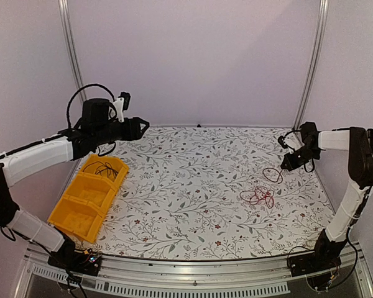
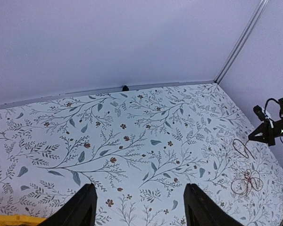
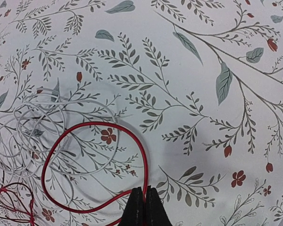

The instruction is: Untangle the cables

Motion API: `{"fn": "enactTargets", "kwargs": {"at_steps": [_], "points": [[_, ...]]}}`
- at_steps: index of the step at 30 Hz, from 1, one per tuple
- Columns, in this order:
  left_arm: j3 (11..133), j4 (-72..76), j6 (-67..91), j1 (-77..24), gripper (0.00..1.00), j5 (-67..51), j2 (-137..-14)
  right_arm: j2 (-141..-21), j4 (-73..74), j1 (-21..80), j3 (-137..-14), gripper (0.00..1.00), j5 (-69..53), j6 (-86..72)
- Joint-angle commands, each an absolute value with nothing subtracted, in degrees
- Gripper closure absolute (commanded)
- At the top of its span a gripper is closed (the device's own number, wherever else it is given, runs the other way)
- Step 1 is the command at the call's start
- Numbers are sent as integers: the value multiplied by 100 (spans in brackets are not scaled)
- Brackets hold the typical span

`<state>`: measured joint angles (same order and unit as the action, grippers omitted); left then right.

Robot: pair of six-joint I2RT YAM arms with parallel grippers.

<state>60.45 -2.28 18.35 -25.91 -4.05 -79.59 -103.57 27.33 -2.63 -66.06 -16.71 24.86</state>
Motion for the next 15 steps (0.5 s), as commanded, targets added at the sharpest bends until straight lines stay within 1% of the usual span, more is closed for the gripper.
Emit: {"fn": "enactTargets", "kwargs": {"at_steps": [1, 3, 5, 8, 10, 15], "points": [[6117, 593, 1630, -3385, 32, -436, -8247, -9784, 2850, -256, -6417, 100, -1546, 2632], [6270, 777, 1194, -4014, 23, -169, -8532, -9331, 2998, -261, -6446, 100, -1487, 2720], [6520, 933, 767, -4537, 19, -18, -8916, -8735, 3191, -257, -6552, 100, -1541, 2793], [7061, 1113, 468, -5096, 17, -111, -9603, -7925, 3509, -255, -6698, 100, -1986, 2983], [7438, 1303, 432, -5362, 15, -223, -10022, -7590, 3710, -248, -6810, 100, -2363, 3046], [8506, 1844, 747, -5882, 12, -371, -11072, -7135, 4099, -47, -7025, 100, -3106, 3059]]}}
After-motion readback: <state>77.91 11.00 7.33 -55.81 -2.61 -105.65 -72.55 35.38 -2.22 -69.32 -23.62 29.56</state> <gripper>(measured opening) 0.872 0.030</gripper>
